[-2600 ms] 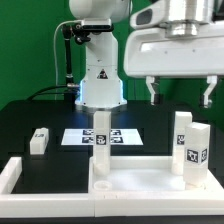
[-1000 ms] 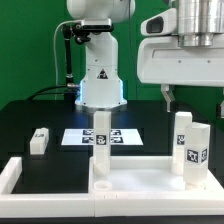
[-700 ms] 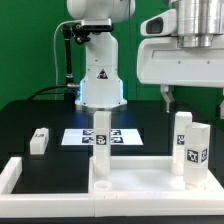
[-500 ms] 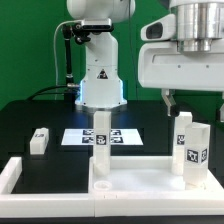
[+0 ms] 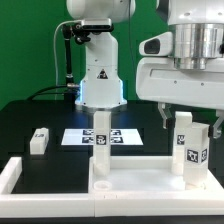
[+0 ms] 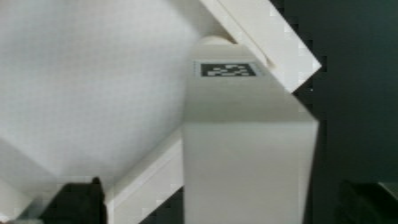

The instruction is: Assemble desk

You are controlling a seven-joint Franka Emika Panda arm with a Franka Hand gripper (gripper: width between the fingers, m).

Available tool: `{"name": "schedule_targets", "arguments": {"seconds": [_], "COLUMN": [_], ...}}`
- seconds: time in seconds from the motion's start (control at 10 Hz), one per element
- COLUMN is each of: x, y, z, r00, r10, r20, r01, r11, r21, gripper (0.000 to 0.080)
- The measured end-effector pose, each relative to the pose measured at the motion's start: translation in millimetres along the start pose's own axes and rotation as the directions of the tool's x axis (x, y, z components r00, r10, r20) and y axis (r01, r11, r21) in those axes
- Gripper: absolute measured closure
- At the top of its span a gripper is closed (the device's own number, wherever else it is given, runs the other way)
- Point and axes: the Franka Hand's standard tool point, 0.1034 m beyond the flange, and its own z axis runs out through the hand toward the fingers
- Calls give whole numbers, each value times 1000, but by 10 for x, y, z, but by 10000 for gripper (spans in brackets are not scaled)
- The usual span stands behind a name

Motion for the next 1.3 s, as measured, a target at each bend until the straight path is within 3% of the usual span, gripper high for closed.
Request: {"name": "schedule_targets", "arguments": {"seconds": [0.2,0.3,0.4,0.5,0.6,0.9,1.1,1.3], "x": [1,3,3,5,6,4,-9,-77], "y": [-2,2,2,4,4,20,40,59], "z": [19,21,22,22,22,32,46,51], "r00": [1000,1000,1000,999,997,942,792,567], "r10": [8,9,30,43,81,334,610,824], "r20": [-4,-4,-4,-4,-5,-4,-2,21], "r01": [-8,-10,-30,-43,-81,-334,-610,-824], "r11": [1000,1000,1000,999,997,942,792,566], "r21": [0,-1,-1,-1,0,-2,-1,38], "gripper": [151,259,259,427,511,511,511,509]}}
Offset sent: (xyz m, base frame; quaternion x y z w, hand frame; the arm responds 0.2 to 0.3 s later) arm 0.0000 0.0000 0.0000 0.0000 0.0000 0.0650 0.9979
